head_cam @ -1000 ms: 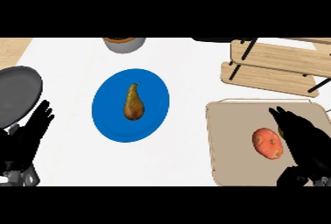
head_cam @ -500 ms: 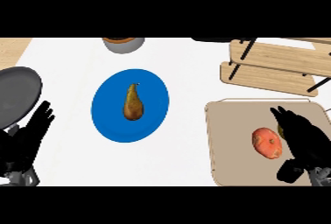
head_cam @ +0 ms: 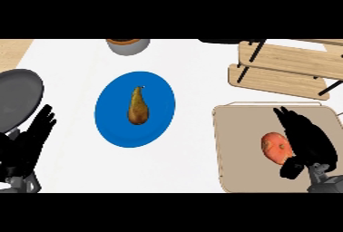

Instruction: Pick the squash from the tray and place it in the tiered shelf

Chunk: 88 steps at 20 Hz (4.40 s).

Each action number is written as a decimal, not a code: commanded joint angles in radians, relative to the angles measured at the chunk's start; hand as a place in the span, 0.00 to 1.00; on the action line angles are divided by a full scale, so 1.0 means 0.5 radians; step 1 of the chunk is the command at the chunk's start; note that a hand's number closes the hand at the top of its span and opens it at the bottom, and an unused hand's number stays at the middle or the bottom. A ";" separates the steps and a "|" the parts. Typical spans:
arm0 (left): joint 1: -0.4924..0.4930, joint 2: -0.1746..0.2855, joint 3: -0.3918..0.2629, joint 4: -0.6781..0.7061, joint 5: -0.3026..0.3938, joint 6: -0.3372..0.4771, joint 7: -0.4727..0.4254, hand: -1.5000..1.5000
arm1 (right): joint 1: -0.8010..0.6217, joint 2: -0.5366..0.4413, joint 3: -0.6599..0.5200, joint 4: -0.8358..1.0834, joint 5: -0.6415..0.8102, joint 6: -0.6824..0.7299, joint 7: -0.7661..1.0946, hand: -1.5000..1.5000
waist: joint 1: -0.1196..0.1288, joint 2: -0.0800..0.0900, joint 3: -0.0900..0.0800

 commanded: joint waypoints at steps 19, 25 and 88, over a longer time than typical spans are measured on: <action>0.008 -0.085 0.089 -0.125 -0.068 -0.096 0.125 0.50 | -0.004 0.099 -0.195 0.227 0.340 -0.193 -0.449 1.00 | -0.008 -0.002 0.000; 0.103 -0.096 0.081 -0.257 -0.084 -0.097 0.148 0.50 | -0.267 0.261 -0.092 0.206 0.259 -0.097 -0.612 1.00 | 0.018 -0.002 0.001; -0.093 -0.150 0.211 -0.076 -0.171 -0.168 0.159 0.50 | -1.593 -0.528 -1.001 0.584 -0.718 0.075 -0.202 1.00 | 0.022 0.009 -0.001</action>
